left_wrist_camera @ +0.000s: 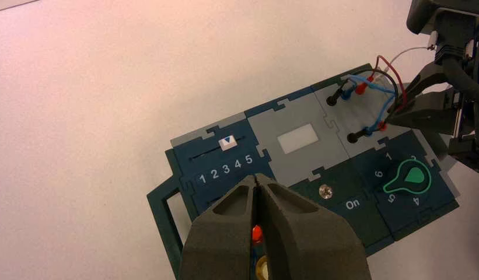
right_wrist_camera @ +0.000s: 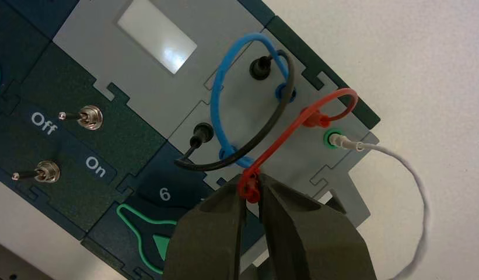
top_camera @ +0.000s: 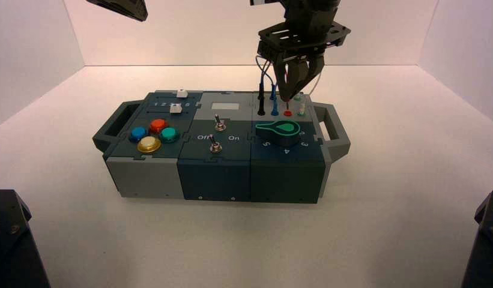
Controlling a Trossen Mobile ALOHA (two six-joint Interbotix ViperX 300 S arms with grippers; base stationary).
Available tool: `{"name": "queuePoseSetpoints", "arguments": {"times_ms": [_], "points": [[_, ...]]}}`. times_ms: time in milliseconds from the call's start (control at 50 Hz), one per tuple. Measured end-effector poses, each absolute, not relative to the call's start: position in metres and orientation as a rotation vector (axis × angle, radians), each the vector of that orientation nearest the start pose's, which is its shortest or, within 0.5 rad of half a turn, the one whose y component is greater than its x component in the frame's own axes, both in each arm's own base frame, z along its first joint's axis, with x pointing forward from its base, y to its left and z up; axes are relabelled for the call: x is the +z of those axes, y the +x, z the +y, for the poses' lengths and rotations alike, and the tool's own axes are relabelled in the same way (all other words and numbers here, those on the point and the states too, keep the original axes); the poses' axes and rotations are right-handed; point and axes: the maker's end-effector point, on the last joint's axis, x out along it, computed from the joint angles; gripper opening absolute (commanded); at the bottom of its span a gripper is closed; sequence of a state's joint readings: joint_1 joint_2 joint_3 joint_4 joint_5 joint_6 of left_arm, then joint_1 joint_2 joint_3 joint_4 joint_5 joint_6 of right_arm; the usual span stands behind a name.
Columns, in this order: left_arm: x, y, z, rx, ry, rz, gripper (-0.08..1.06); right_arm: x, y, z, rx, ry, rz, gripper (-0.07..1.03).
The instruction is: Insert the red wire.
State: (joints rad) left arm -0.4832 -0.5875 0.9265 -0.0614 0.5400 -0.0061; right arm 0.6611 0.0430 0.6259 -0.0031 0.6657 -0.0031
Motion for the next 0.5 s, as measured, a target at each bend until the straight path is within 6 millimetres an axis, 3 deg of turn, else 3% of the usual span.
{"name": "queuePoseSetpoints", "arguments": {"times_ms": [500], "points": [[0.1739, 0.2446, -0.1346, -0.455, 0.145, 0.878, -0.03, 0.0581, 0.2756, 0.2146, 0.558, -0.454, 1.303, -0.02]]}}
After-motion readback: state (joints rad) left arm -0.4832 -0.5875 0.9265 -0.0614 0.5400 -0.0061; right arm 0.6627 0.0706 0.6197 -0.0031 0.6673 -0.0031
